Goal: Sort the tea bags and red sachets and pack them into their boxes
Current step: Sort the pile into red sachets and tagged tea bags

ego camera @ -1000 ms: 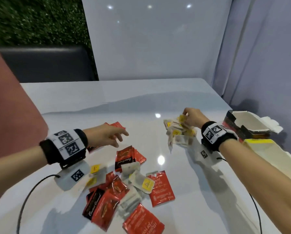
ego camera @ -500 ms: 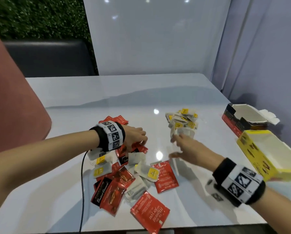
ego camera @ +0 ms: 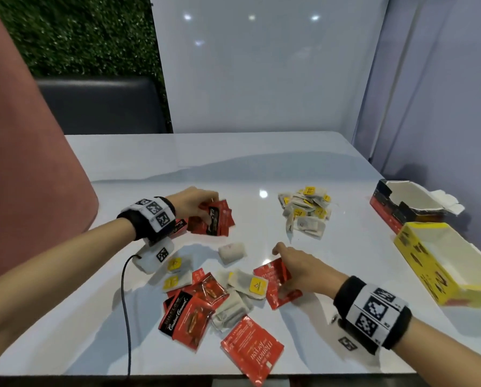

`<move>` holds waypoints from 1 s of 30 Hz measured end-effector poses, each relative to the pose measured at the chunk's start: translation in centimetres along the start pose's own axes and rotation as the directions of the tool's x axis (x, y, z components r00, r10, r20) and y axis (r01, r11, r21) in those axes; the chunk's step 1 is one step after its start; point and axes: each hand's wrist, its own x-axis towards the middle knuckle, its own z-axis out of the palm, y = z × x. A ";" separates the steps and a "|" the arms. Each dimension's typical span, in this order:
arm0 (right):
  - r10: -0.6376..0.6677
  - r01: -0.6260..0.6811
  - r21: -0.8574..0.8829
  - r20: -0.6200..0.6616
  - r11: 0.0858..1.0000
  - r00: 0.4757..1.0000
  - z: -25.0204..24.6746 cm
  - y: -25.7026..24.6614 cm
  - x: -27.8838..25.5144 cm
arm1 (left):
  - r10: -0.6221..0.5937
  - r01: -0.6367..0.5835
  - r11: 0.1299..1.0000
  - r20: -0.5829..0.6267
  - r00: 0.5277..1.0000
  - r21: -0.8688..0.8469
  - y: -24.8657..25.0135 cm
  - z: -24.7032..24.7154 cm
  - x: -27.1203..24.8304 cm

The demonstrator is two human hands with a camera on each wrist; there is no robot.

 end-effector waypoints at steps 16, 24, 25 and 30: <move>0.059 0.070 0.499 -0.240 0.864 0.969 -4.8 2.5 -1.4 | -0.410 0.405 0.912 -0.219 0.885 -0.068 -7.6 -2.8 1.2; -0.049 0.086 0.536 -0.083 0.840 0.995 -5.6 -0.3 0.4 | -0.409 0.422 0.906 -0.295 0.864 -0.020 -8.2 -1.2 1.4; -0.066 0.091 0.521 -0.067 0.849 0.996 -5.7 -0.7 0.5 | -0.372 0.390 0.921 -0.308 0.875 -0.005 -7.9 -1.2 0.6; -0.083 0.095 0.447 -0.046 0.890 0.995 -6.2 -1.8 2.2 | -0.229 0.235 0.972 -0.225 0.947 0.001 -6.5 -1.6 -4.7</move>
